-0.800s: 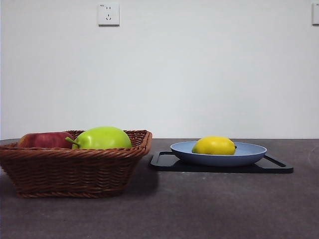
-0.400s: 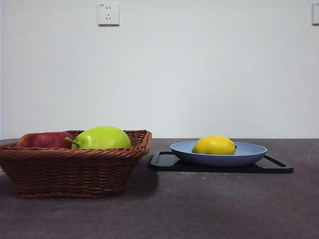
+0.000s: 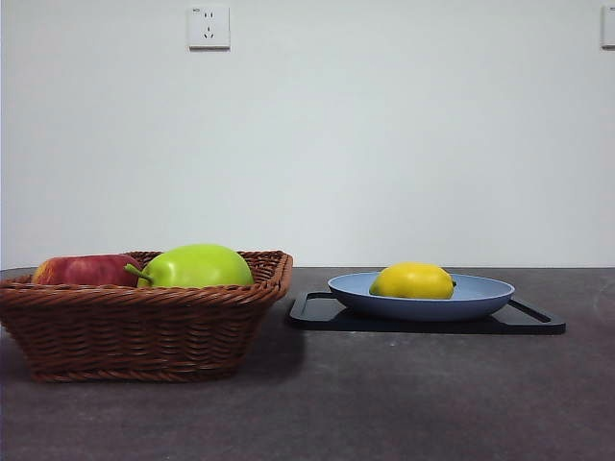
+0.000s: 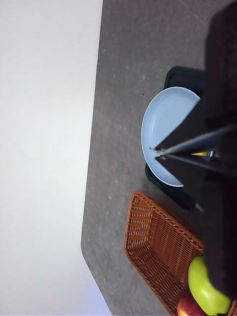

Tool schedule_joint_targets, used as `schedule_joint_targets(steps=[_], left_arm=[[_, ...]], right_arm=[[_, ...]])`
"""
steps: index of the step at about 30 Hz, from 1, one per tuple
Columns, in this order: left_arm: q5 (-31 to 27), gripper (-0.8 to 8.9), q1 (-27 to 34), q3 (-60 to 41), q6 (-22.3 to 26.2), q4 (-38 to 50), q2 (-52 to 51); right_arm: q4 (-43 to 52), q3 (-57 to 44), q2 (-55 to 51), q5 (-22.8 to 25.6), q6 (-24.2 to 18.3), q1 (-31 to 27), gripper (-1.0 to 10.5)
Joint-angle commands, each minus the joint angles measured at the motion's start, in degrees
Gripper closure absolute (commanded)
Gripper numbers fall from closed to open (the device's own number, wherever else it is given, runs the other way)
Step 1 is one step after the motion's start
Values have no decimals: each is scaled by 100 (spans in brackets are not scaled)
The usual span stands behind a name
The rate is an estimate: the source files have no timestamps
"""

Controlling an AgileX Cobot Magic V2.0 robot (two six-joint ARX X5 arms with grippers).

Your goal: Take the lemon from the basket,put the lemon in the plate,hand out the plate

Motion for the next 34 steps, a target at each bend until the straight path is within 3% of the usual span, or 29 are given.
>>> schedule_joint_targets(steps=[1, 6, 12, 19, 34], left_arm=[[-192, 805, 442, -219, -39, -4, -398], [-267, 805, 1392, -925, 7, 636, -848], [-98, 805, 2004, -1915, 4, 1720, -979], [-107, 805, 2168, -2948, 2, 2629, -990], [-122, 805, 2190, -3187, -90, 2420, -1078]], right_arm=[[57, 17, 2, 22, 57, 35, 943], [57, 17, 2, 20, 57, 35, 943], [55, 17, 2, 20, 57, 35, 943], [57, 17, 2, 22, 57, 35, 943], [57, 17, 2, 22, 57, 35, 943]])
